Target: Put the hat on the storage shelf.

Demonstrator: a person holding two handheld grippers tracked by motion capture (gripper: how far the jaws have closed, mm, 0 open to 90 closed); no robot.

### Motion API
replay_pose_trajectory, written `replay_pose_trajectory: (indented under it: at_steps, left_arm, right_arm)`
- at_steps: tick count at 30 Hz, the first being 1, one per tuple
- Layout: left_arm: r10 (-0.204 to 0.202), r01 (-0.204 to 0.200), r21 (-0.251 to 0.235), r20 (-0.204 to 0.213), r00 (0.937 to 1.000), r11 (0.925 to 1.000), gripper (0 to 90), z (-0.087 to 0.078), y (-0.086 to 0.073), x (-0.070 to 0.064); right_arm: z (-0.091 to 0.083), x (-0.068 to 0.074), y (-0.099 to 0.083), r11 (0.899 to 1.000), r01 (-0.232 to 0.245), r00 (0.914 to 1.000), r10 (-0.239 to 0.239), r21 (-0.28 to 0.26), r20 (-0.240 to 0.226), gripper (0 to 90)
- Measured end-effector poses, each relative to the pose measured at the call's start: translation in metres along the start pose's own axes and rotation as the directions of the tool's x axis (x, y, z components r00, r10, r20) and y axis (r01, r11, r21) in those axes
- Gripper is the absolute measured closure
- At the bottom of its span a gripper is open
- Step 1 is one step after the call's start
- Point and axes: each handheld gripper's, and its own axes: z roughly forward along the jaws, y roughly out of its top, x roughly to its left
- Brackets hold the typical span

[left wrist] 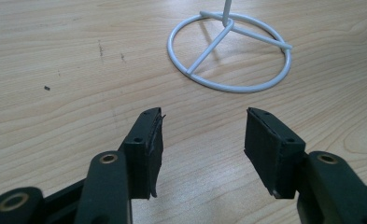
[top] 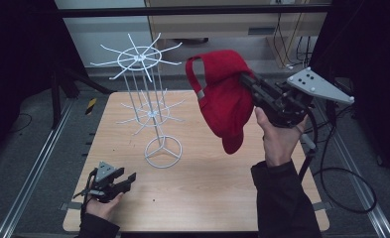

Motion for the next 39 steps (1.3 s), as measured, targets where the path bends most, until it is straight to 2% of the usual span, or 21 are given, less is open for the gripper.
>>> replay_pose_trajectory:
  at_steps: [10,16,26,39]
  left_arm:
    - [0.003,-0.003,-0.001,0.001,1.0000,1.0000,46.5,0.000,0.000,0.000]
    - [0.004,-0.004,0.001,0.000,1.0000,1.0000,46.5,0.000,0.000,-0.001]
    - [0.006,-0.006,-0.002,0.001,1.0000,1.0000,46.5,0.000,0.000,0.000]
    - [0.006,-0.006,0.000,0.000,1.0000,1.0000,46.6,0.000,0.000,-0.001]
  right_arm:
    - [0.007,0.010,0.028,0.998,0.018,0.9998,-0.019,-0.053,-0.011,79.8]
    - [0.017,0.017,0.031,0.998,0.011,0.9993,-0.013,-0.055,-0.036,79.8]
    - [0.045,0.017,0.008,1.000,-0.018,0.9991,0.018,0.012,-0.038,79.8]
    - [0.057,0.007,-0.034,0.994,-0.086,0.9950,0.090,0.072,-0.044,79.5]
